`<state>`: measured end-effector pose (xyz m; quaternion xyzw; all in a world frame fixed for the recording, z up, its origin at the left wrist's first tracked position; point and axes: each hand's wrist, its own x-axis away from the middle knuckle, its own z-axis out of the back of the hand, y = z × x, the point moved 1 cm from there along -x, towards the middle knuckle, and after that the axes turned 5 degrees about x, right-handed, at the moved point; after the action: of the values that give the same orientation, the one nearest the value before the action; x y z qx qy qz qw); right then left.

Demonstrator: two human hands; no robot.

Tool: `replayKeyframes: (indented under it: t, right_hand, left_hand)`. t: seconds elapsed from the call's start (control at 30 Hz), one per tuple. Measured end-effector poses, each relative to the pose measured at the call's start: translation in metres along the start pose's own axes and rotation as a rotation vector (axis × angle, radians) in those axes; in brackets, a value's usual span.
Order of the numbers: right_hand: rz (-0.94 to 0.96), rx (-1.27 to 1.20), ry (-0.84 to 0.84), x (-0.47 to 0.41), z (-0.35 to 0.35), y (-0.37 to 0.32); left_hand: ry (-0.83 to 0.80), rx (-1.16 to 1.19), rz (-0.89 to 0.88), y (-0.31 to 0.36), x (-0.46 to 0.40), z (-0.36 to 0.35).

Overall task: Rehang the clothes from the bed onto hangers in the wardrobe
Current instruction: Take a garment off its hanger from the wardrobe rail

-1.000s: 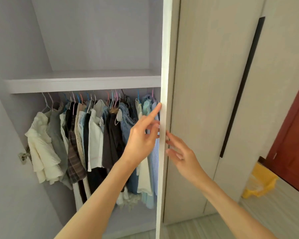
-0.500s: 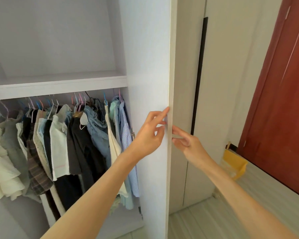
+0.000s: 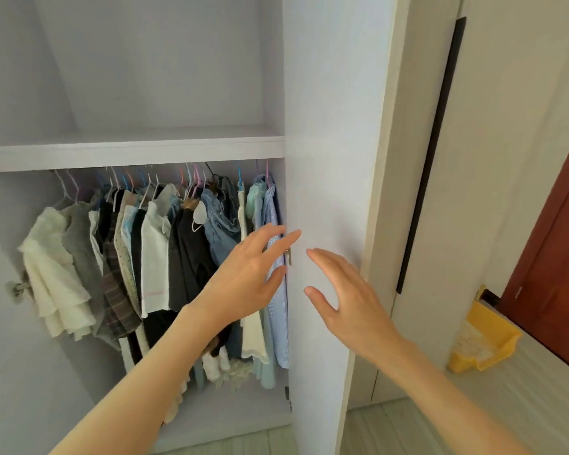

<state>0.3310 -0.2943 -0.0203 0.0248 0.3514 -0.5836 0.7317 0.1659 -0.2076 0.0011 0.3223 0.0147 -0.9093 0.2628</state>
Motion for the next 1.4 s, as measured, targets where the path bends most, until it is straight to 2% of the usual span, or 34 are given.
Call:
replayKeyframes:
  t: [0.17, 0.27, 0.47, 0.57, 0.77, 0.93, 1.3, 1.4]
  right_hand:
    - [0.066, 0.114, -0.130, -0.027, -0.058, -0.016]
    - [0.051, 0.146, -0.289, -0.035, -0.099, -0.026]
    - [0.141, 0.157, -0.404, -0.055, -0.169, -0.061]
    - [0.213, 0.178, -0.404, -0.084, -0.197, -0.086]
    - [0.308, 0.163, -0.373, -0.151, -0.260, -0.136]
    - [0.314, 0.170, -0.425, -0.202, -0.323, -0.156]
    - [0.350, 0.163, -0.454, -0.294, -0.423, -0.180]
    - [0.374, 0.148, -0.448, -0.320, -0.440, -0.181]
  left_hand:
    - [-0.030, -0.156, 0.258, -0.059, 0.070, 0.006]
    - [-0.107, -0.214, 0.415, -0.084, 0.124, 0.003]
    - [-0.146, -0.249, 0.701, -0.117, 0.210, 0.028]
    - [-0.108, -0.280, 0.789, -0.144, 0.229, 0.049]
    - [-0.012, -0.273, 0.891, -0.224, 0.241, 0.074]
    - [-0.027, -0.172, 0.983, -0.291, 0.259, 0.069]
    - [0.054, -0.227, 0.967, -0.425, 0.244, 0.091]
    - [0.088, -0.319, 0.926, -0.456, 0.230, 0.090]
